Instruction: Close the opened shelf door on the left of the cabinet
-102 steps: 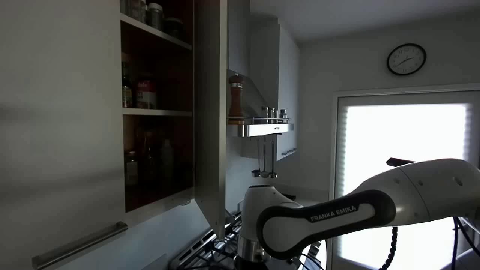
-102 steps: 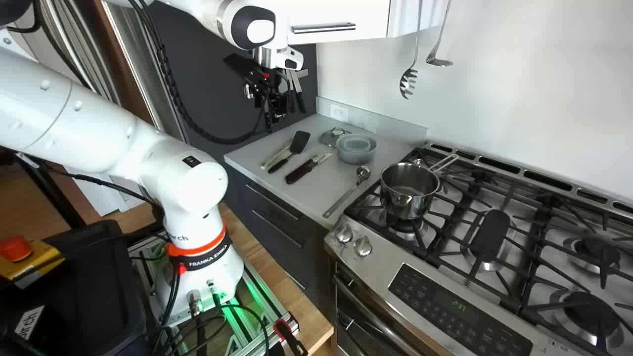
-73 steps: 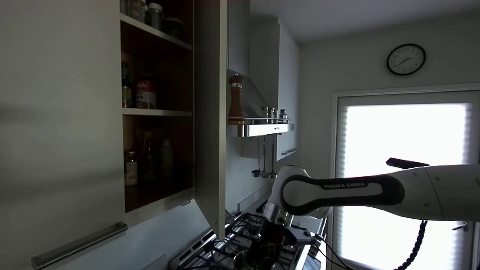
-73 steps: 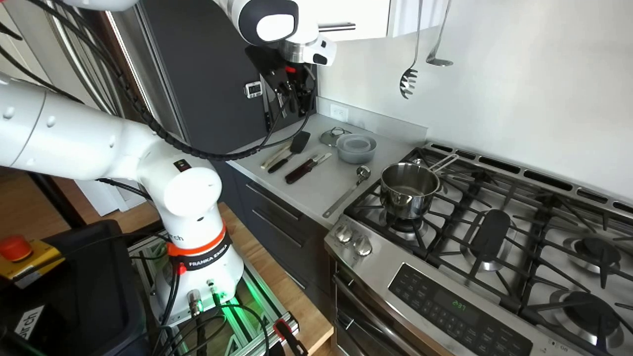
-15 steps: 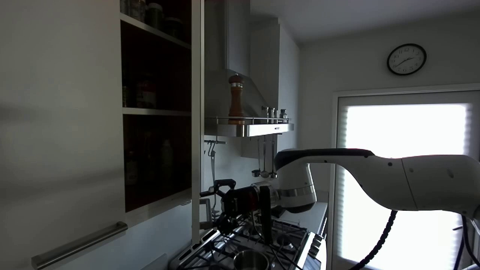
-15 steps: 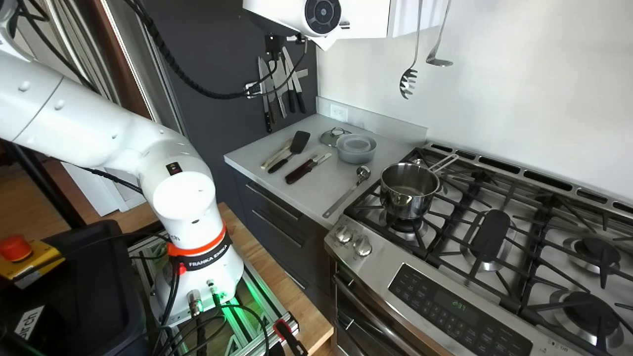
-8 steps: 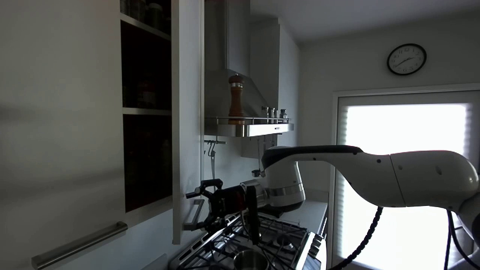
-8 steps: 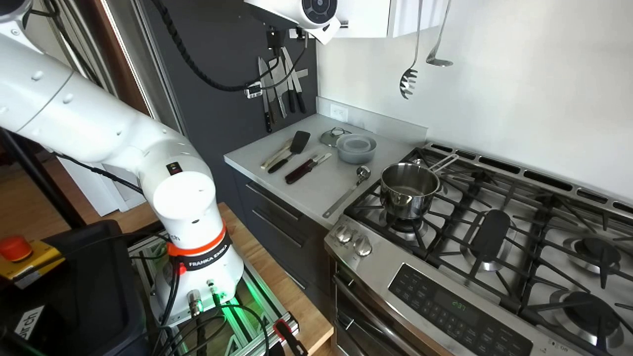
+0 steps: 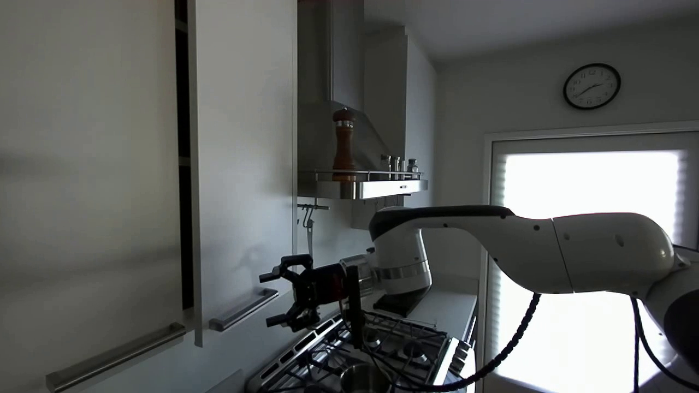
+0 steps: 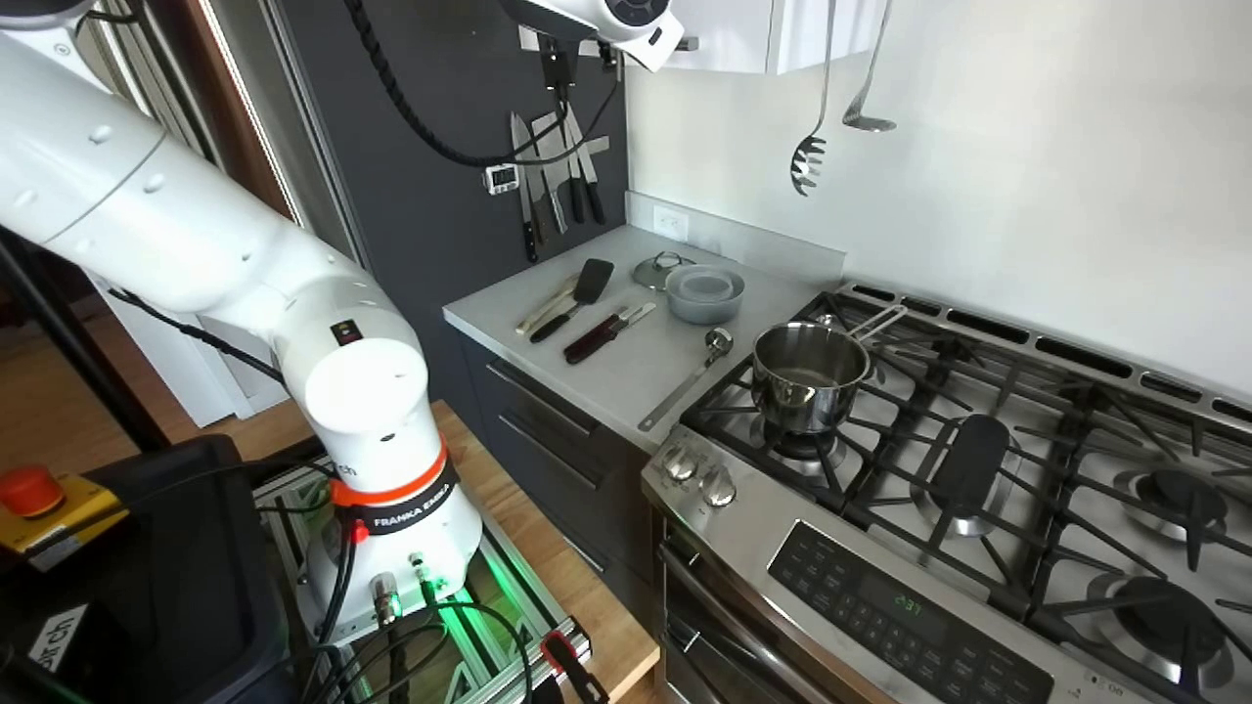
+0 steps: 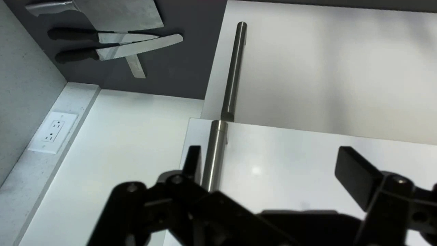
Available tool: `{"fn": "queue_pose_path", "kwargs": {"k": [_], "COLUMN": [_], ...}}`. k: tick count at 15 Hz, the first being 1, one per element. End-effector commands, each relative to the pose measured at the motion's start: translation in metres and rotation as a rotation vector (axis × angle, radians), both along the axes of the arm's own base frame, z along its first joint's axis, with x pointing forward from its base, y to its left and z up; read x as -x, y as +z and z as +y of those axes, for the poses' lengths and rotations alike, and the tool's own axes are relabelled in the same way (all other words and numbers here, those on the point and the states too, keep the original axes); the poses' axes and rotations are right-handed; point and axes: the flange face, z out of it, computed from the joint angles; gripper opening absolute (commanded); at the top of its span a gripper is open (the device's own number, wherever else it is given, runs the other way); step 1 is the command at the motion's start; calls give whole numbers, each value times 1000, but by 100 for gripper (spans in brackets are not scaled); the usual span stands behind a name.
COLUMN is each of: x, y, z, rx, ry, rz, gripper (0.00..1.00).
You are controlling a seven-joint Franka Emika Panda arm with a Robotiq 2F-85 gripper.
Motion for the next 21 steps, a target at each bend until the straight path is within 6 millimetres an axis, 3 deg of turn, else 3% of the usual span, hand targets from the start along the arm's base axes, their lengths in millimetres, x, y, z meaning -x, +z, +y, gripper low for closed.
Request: {"fn": "queue_pose_path", "kwargs": {"k": [1,6,12,21], "x": [3,15,38,103], "y": [-5,-2,18,54], "z": [-9,-29,-49,-75], "rx": [63,234,395,744], "ry": [-21,-59,-33,-51], "rz": [-28,-57,-155,-255], "gripper": [100,100,100,100]}}
